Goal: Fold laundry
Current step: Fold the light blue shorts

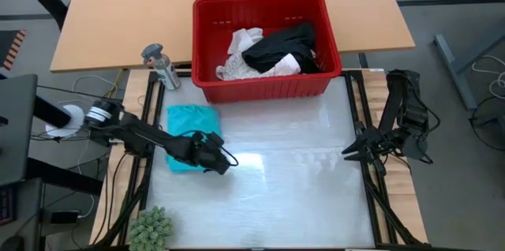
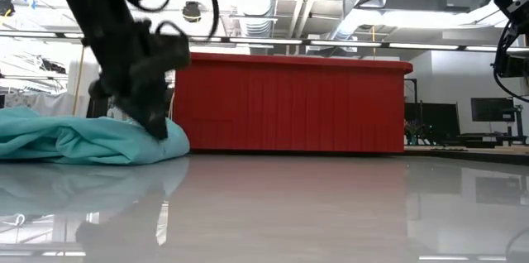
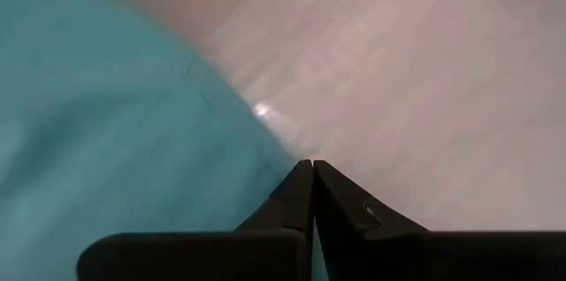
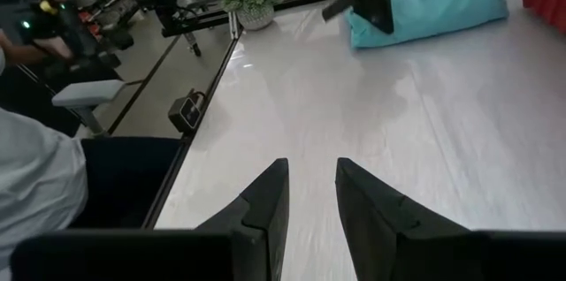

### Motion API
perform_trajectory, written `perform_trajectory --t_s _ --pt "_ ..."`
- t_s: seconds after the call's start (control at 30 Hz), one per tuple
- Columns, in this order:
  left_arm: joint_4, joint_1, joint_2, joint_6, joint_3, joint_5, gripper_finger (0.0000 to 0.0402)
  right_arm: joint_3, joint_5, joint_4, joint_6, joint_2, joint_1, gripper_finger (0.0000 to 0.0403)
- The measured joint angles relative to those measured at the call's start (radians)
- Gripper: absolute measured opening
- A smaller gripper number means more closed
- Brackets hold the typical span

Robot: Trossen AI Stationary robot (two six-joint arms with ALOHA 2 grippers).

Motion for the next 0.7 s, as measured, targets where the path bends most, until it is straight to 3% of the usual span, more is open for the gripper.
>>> perform_trajectory --t_s 0.23,0.47,0.57,0.7 --pt "-0.086 0.024 0.047 -0.049 0.003 0.044 0.0000 0.000 0.001 0.001 0.006 0.000 0.000 0.0122" --pt "-0.351 0.016 -0.025 -0.177 -0.002 -0.039 0.0000 0.000 0.000 0.004 0.009 0.000 0.000 0.0122" --pt "-0.356 0.021 -0.056 -0.155 -0.002 -0.110 0.0000 0.000 0.001 0.001 0.009 0.000 0.000 0.0122" --pt "-0.268 0.039 -0.082 -0.110 -0.002 -0.122 0.0000 0.000 0.001 0.002 0.009 0.000 0.000 0.0122"
